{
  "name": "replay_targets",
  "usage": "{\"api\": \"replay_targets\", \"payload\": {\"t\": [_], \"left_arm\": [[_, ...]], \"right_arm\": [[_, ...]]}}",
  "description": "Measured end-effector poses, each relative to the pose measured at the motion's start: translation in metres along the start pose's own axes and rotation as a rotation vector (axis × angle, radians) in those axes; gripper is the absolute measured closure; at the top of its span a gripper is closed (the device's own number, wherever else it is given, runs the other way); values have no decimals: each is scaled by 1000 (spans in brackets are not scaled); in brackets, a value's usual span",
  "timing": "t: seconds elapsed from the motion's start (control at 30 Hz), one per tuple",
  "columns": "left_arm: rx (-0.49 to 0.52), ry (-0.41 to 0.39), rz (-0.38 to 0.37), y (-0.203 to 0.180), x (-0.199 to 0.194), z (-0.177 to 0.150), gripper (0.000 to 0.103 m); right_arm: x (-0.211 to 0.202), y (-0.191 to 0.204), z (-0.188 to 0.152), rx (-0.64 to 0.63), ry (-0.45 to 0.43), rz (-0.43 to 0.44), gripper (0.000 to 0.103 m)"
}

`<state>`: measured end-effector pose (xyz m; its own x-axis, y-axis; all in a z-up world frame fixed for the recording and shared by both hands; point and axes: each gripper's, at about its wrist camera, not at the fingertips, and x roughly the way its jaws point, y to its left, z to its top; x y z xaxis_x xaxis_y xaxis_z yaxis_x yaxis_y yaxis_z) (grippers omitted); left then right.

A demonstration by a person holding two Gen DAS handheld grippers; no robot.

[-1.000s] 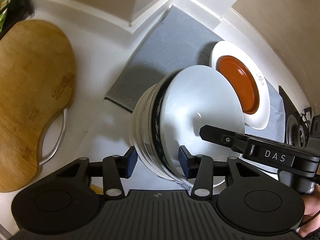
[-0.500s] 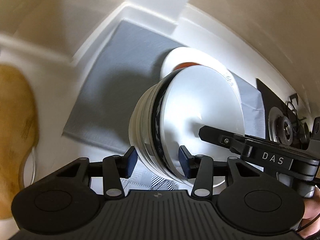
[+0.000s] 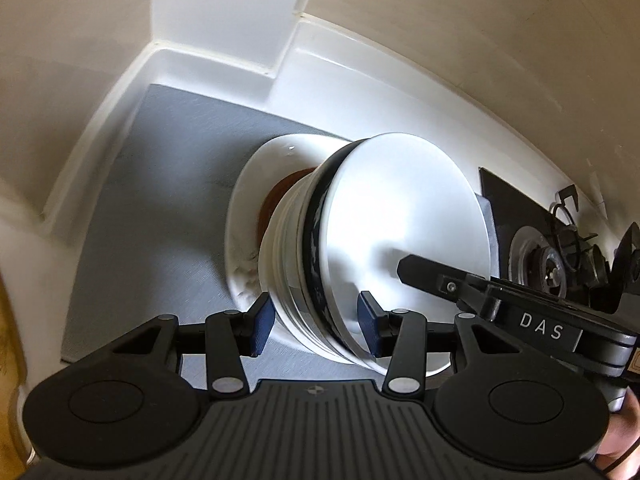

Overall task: Organize plates and bowls
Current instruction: 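Lower the nested bowls onto the orange plate and open both grippers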

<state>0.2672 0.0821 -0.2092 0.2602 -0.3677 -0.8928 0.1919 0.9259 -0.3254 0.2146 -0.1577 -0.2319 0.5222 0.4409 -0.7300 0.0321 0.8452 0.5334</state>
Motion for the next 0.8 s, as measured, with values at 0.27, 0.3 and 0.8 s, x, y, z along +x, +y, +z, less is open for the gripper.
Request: {"api": "replay_targets", "payload": {"t": [0.27,0.3,0.8], "left_arm": [[24,7,-13,-4,22,29,55],[23,6,-18,-3,25,32,55],[28,12,-15,7,69,25,55]], "right_arm": [[12,-11,17,3,-27,-41,62],[14,-12,18,6,-30,-43,62],[50,-31,6,24,8,-113,62]]}}
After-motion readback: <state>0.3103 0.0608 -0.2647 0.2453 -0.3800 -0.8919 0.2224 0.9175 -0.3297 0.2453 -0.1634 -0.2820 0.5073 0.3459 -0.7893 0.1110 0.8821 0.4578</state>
